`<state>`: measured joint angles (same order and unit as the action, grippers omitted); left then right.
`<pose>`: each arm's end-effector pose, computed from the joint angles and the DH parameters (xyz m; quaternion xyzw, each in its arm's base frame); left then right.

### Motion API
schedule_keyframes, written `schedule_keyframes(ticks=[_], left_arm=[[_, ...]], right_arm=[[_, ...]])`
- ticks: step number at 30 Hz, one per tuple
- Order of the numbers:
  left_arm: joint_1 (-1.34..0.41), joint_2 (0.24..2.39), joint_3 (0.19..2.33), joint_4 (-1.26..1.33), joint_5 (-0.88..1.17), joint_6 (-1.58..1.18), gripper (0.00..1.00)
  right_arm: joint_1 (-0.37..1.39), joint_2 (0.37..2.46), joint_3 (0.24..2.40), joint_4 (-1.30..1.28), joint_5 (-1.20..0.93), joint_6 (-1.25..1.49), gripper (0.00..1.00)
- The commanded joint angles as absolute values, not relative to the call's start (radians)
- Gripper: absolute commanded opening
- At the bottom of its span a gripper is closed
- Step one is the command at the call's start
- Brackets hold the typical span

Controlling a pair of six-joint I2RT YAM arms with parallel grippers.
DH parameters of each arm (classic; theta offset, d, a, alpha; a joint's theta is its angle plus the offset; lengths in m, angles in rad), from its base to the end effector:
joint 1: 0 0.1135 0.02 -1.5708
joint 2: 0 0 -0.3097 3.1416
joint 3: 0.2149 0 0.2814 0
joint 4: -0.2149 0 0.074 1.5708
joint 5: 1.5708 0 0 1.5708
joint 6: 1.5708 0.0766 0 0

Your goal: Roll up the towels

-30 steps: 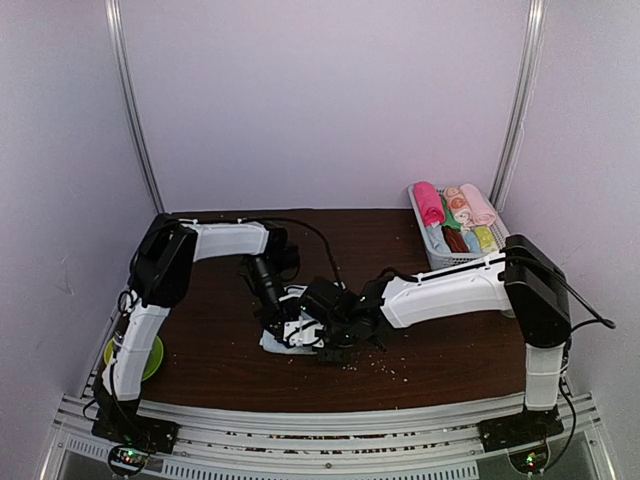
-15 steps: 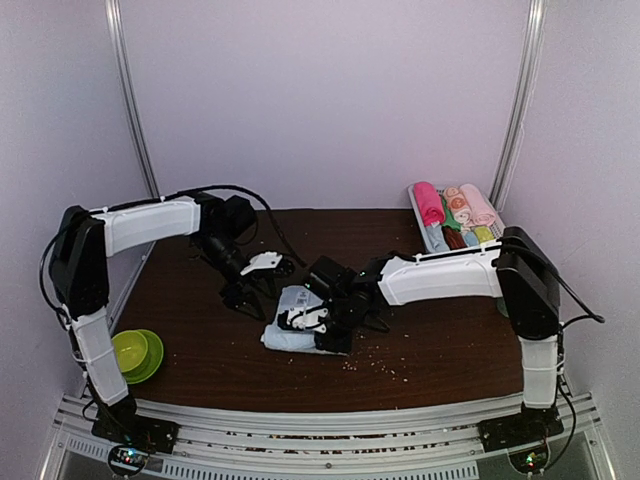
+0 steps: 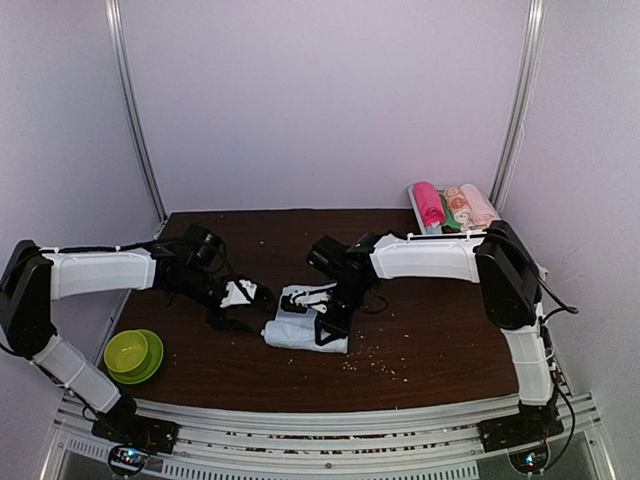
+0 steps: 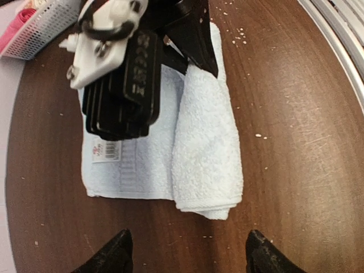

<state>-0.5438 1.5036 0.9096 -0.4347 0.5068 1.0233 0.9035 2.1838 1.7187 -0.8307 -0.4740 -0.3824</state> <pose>0.2660 -0.2043 0.1976 0.7059 0.6134 -0.1731 0.3091 0.2878 0.4218 0.1603 -0.6030 0.7513 0.2590 0.0688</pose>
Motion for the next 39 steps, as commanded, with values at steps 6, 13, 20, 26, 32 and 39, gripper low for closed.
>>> schedule_keyframes(ticks=[6,13,20,26,32,39], left_arm=[[-0.648,1.395,0.731,-0.113,0.379,1.114,0.69],[-0.779,1.416,0.626,0.074,0.192,1.134,0.7],[-0.845,1.516,0.651,0.148,0.081,1.111,0.69],[-0.894,1.603,0.677,0.196,-0.029,1.095,0.66],[-0.922,1.682,0.712,0.195,-0.113,1.066,0.31],[-0.924,1.703,0.811,-0.045,-0.037,0.977,0.0]], right_arm=[[0.838,2.311,1.879,-1.015,-0.575,-0.316,0.09],[0.812,2.346,1.879,-1.008,-0.593,-0.291,0.09],[0.795,2.354,1.881,-1.008,-0.613,-0.284,0.1],[0.79,2.349,1.879,-1.014,-0.614,-0.291,0.1],[0.787,2.349,1.879,-1.015,-0.608,-0.293,0.1],[0.773,2.284,1.842,-0.995,-0.604,-0.297,0.23]])
